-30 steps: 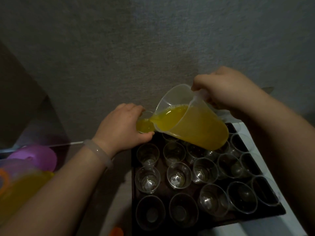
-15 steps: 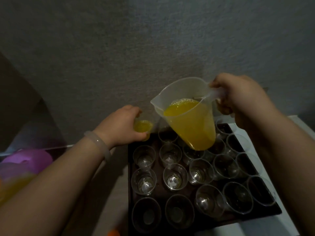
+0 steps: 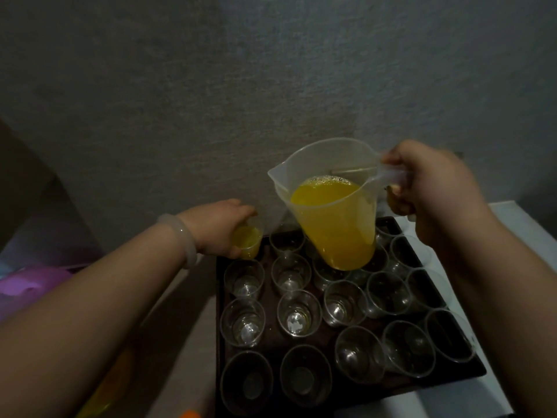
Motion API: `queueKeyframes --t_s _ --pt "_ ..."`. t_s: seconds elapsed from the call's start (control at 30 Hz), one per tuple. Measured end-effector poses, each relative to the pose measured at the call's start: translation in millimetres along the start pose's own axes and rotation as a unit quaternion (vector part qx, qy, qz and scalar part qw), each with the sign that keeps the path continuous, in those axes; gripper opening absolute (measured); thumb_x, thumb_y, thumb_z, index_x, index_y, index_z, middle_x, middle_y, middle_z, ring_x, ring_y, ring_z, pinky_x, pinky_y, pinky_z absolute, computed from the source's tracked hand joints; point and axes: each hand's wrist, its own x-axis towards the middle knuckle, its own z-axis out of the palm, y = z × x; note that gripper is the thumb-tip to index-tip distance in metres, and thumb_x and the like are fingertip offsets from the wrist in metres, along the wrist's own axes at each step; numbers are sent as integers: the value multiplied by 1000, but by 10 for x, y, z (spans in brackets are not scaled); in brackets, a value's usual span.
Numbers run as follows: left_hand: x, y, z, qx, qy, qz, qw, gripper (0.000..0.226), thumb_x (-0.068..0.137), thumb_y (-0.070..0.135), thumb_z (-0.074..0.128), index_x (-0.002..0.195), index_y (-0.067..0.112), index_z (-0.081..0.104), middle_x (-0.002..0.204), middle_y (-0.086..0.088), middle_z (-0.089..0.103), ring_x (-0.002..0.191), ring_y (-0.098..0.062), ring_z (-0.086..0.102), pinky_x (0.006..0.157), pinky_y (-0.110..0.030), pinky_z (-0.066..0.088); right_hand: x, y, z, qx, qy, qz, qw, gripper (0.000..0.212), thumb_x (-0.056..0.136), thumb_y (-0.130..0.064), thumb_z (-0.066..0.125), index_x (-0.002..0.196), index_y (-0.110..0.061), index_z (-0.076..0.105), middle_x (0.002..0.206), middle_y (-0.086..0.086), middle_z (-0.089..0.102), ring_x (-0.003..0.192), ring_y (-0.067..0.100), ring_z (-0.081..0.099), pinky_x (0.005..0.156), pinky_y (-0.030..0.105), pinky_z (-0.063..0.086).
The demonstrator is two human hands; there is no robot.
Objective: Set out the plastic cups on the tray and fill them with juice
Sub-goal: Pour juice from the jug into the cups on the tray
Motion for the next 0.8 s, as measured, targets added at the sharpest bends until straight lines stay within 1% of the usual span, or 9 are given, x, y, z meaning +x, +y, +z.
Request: queueKeyframes --t_s 0.17,0.33,0.5,0.63,0.73,0.8 --pt "97 -32 110 24 -33 22 999 79 78 32 74 144 23 33 137 -2 41 121 -20 46 96 -29 42 0 29 -14 8 1 0 1000 27 78 -26 55 56 -16 44 43 -2 35 37 13 28 37 14 21" --pt "159 -82 191 37 -38 39 998 75 80 30 72 144 24 33 139 0 42 124 -19 46 98 -27 39 -9 43 -26 7 1 8 1000 29 81 -24 53 56 -16 42 42 -3 35 37 13 28 38 18 21" --pt "190 -143 248 50 -41 52 997 73 83 30 70 145 24 32 140 -1 43 126 -18 44 100 -27 37 -9 67 -22 30 0 5 1000 31 83 -20 52 53 -14 44 41 -2 34 36 12 28 35 14 22" --pt "202 -158 251 59 -46 55 996 73 84 29 69 146 25 31 142 0 42 128 -18 42 103 -28 36 4 85 -33 27 -8 7 1000 44 83 -22 52 39 -19 49 41 -3 35 35 11 28 35 14 23" --pt "223 -172 267 61 -42 59 996 71 84 31 69 145 27 33 142 1 43 128 -17 43 104 -31 38 4 82 -38 32 1 11 999 44 82 -23 53 39 -19 48 41 -3 35 35 11 28 35 13 23" --pt "237 -177 269 58 -42 59 996 70 85 31 68 145 28 32 143 3 42 128 -17 43 104 -30 38 7 89 -48 35 7 11 999 41 82 -24 53 42 -20 46 41 -3 35 35 11 28 36 14 23"
